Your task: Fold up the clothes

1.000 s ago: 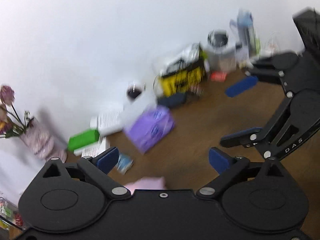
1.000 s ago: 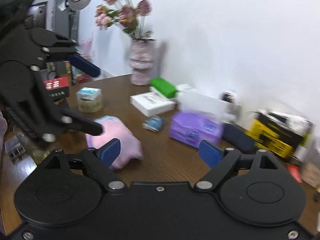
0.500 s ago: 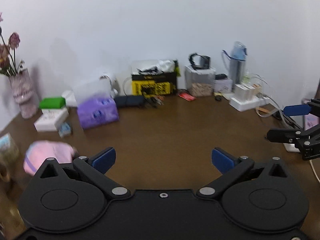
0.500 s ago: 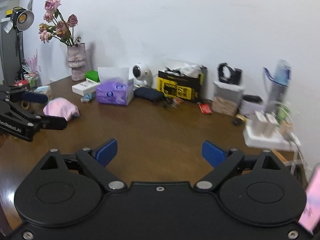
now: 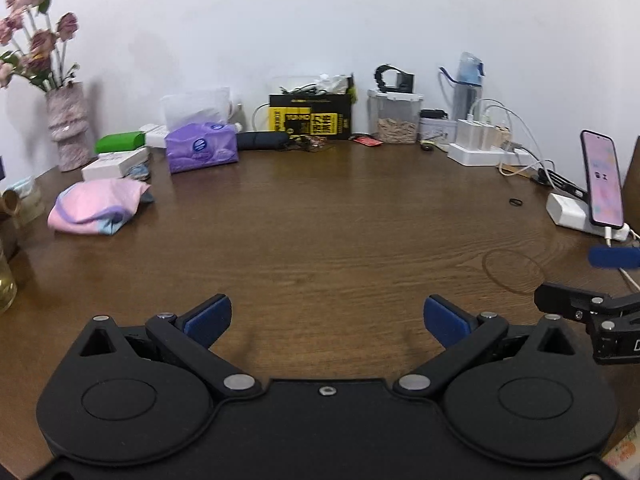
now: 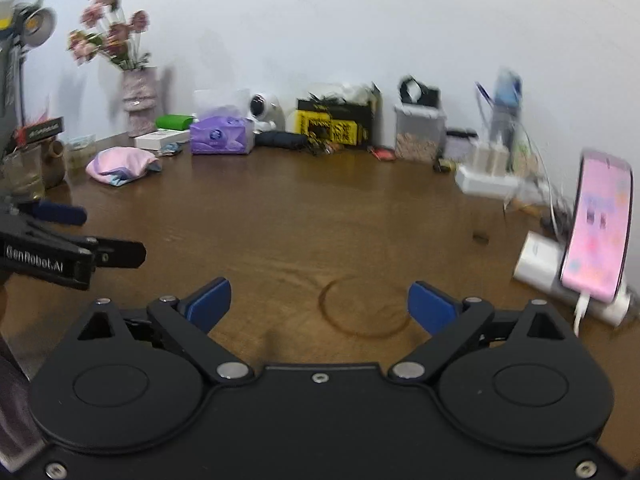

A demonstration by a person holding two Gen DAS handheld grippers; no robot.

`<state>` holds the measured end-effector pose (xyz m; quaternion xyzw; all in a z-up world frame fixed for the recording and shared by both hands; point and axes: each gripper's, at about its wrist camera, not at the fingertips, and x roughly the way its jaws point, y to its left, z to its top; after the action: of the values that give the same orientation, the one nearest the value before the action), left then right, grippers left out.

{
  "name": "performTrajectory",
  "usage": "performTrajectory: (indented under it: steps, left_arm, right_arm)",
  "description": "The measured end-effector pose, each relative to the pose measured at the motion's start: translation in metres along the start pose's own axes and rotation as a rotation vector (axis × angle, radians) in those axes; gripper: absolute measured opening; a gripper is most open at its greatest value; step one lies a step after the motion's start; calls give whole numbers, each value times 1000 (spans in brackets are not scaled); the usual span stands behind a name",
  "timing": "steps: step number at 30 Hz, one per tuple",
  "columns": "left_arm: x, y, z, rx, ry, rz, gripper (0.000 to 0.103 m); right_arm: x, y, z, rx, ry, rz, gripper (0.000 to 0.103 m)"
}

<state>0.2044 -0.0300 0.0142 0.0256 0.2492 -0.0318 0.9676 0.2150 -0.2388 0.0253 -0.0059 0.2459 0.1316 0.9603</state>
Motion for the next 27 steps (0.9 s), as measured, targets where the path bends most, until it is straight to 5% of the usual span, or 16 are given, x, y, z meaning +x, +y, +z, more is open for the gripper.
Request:
performTrajectory:
  steps: [5, 9, 17, 27]
  left_arm:
    - [13, 5, -15, -22, 3, -19, 103]
    - [13, 11, -15, -19, -27, -54, 103]
    - [12, 12, -18, -50, -53, -64, 103]
    - [7, 9, -22, -41, -82, -54, 103]
  right_arm:
    - [-5, -4, -4, 106, -99, 19, 101]
    - [13, -5, -9, 146, -10, 16, 101]
    - [22, 19, -15, 1, 11, -81, 101]
    - [25, 11, -15, 51, 20, -43, 101]
